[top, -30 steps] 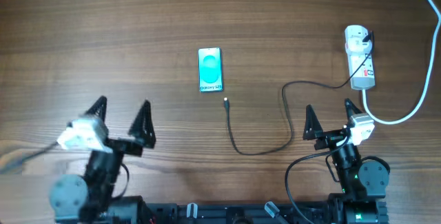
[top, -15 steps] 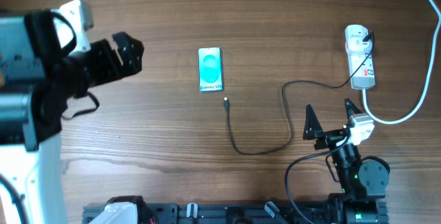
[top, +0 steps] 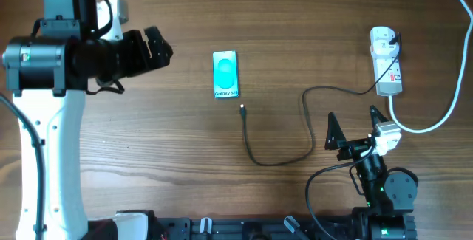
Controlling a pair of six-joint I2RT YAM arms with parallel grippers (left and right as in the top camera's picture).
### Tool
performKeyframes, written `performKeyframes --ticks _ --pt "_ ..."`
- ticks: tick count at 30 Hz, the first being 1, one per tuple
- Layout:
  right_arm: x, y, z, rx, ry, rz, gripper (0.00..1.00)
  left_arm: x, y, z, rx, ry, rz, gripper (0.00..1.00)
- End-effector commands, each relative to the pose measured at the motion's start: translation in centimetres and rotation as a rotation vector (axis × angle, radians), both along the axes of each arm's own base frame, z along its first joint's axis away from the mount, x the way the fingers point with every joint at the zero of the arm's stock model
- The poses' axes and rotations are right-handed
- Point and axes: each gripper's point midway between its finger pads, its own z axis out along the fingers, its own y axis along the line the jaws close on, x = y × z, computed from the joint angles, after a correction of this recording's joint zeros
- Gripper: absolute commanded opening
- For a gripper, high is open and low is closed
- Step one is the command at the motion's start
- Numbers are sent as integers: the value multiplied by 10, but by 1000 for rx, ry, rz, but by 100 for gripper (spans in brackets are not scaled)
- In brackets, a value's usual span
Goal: Plug charger to phone and switch on socket
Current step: 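Move the left gripper over the Galaxy phone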
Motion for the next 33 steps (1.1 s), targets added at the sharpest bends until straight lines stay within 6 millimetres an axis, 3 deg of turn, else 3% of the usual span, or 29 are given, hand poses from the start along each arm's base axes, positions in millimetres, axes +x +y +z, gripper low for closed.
performKeyframes --ticks 1,7,10,22,33 --pt "0 -1 2 -6 -12 -5 100 -4 -10 -16 -26 103 5 100" --pt "0 -1 2 -6 -12 -5 100 -16 -51 -59 -31 215 -65 100" --pt "0 0 2 -6 -12 -5 100 -12 -65 -63 -34 190 -98 100" --pt "0 -1 3 -5 -14 -5 100 34 -67 -51 -46 18 -32 100" --pt "0 0 3 -6 -16 -5 100 46 -66 -56 -29 0 -21 100"
